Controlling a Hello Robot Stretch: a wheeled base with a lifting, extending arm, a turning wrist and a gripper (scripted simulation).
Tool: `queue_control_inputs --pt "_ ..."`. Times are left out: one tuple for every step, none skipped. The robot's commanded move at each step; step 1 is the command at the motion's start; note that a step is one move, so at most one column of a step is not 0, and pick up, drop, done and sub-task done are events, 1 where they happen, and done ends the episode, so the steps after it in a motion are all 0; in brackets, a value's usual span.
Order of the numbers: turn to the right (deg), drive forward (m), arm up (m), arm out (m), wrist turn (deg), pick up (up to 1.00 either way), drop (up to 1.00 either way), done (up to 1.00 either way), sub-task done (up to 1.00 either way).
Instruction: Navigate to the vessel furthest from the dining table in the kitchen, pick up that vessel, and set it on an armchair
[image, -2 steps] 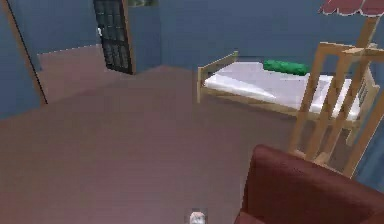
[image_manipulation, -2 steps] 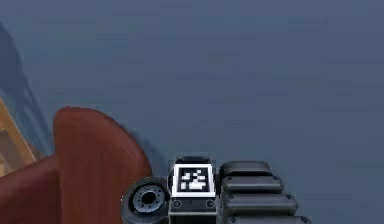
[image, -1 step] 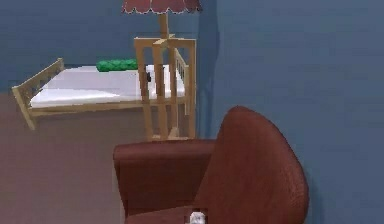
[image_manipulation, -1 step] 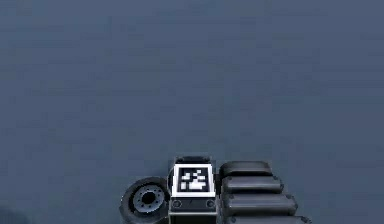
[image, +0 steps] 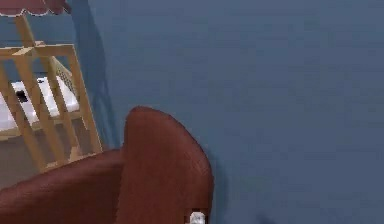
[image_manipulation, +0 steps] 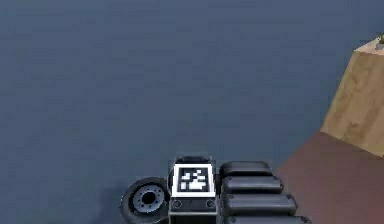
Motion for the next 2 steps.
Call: queue_control_inputs --pt "-45.0 0.0 0.0 0.0 0.0 0.0 0.0 0.0 0.0" --pt "-21.0 0.0 0.0 0.0 0.0 0.0 0.0 0.0 0.0"
